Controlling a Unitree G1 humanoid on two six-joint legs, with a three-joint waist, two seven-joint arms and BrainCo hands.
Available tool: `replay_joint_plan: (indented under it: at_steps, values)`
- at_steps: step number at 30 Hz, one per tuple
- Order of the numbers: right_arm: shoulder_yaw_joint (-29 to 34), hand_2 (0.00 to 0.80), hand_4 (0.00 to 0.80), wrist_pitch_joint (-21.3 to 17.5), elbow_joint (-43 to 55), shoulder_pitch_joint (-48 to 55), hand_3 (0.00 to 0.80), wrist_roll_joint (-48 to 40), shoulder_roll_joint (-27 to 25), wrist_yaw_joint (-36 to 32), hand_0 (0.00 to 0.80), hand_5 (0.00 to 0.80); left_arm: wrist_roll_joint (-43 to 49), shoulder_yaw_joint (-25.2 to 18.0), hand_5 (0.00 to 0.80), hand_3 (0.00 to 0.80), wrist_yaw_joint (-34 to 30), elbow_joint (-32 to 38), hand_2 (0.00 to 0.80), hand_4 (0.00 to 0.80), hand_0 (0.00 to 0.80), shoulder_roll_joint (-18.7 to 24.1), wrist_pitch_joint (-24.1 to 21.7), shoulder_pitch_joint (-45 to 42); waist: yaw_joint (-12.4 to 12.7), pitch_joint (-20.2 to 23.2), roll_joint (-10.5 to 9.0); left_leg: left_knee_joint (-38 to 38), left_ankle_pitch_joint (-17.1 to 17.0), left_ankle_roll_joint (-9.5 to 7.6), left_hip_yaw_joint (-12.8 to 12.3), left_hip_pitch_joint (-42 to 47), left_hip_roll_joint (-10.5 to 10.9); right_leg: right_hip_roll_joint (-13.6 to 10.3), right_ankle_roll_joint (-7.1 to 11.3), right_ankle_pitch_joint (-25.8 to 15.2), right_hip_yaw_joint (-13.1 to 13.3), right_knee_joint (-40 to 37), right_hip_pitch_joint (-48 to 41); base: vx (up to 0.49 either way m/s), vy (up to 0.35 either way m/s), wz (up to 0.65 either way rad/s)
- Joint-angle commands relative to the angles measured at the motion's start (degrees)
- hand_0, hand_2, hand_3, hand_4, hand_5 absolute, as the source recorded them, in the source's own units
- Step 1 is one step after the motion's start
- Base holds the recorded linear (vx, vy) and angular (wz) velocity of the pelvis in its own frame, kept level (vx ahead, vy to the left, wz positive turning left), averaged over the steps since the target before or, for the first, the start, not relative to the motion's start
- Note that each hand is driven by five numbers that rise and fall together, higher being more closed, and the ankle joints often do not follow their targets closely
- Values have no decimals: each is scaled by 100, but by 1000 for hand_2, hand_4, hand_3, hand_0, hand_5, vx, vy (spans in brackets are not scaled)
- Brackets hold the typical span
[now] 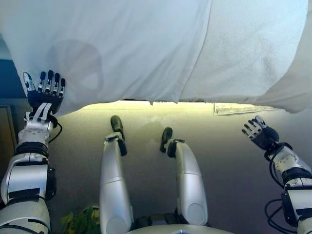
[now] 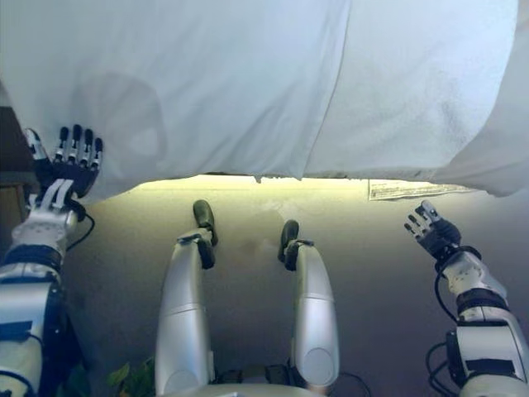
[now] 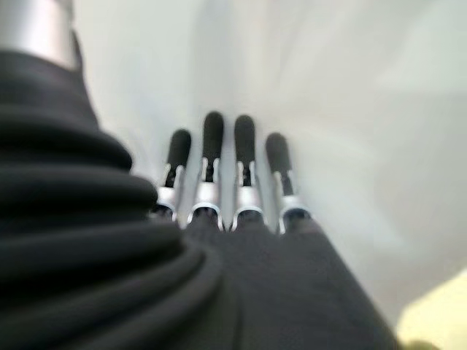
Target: Make the bed neatly
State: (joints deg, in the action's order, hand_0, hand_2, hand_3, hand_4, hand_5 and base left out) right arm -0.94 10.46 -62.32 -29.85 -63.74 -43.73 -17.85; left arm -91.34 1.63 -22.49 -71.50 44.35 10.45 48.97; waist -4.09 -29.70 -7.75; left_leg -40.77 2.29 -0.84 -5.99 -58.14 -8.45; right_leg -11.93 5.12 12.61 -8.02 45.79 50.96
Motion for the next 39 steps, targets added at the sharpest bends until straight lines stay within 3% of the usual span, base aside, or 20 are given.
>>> replay_joint_plan:
  at_steps: [1,7,12,19,28,39]
  values:
    - [-15,0,0,-46,-327,-35,0,-158,-525,-6,0,0,-174,249,0,0,121,-427,0,0,0,271,323,383,-52,-10,-67,-1061,1426,401,430,116,-148,-21,295,-1404,218,-1096,376,-1,37,-5]
    - [127,0,0,-77,-563,-72,0,-105,-725,-172,0,0,-568,257,0,0,372,-685,0,0,0,456,436,646,-50,-10,-96,-1380,1443,405,479,-392,-157,-35,256,-1358,189,-762,797,-7,53,-5]
    - [256,0,0,-94,-571,79,0,-160,-788,-343,0,0,-756,147,0,0,645,-749,0,0,0,560,253,696,-16,-10,-148,-1739,1523,378,504,-790,-198,-60,235,-1249,148,-379,1087,-6,-6,-8]
    - [344,0,0,-72,-646,-27,0,-104,-978,-422,0,0,-941,-44,0,0,973,-934,0,0,0,732,272,653,44,-10,-44,-2411,1699,361,550,-1333,-217,-171,202,-992,217,411,1632,-1,30,1]
    - [453,0,0,-121,-722,6,0,109,-1214,-487,0,0,-1137,-546,0,0,1271,-988,0,0,0,888,243,-3,110,-10,172,-2788,1724,355,541,-1774,-212,-289,130,-789,375,935,2132,1,57,-2]
    - [761,0,0,-17,-177,579,0,5,-1314,-421,0,0,-1104,-1160,0,0,1380,-546,0,0,0,1089,97,-912,177,-10,291,-3080,1731,351,540,-1872,-288,-407,146,-719,410,1253,2228,-1,2,2]
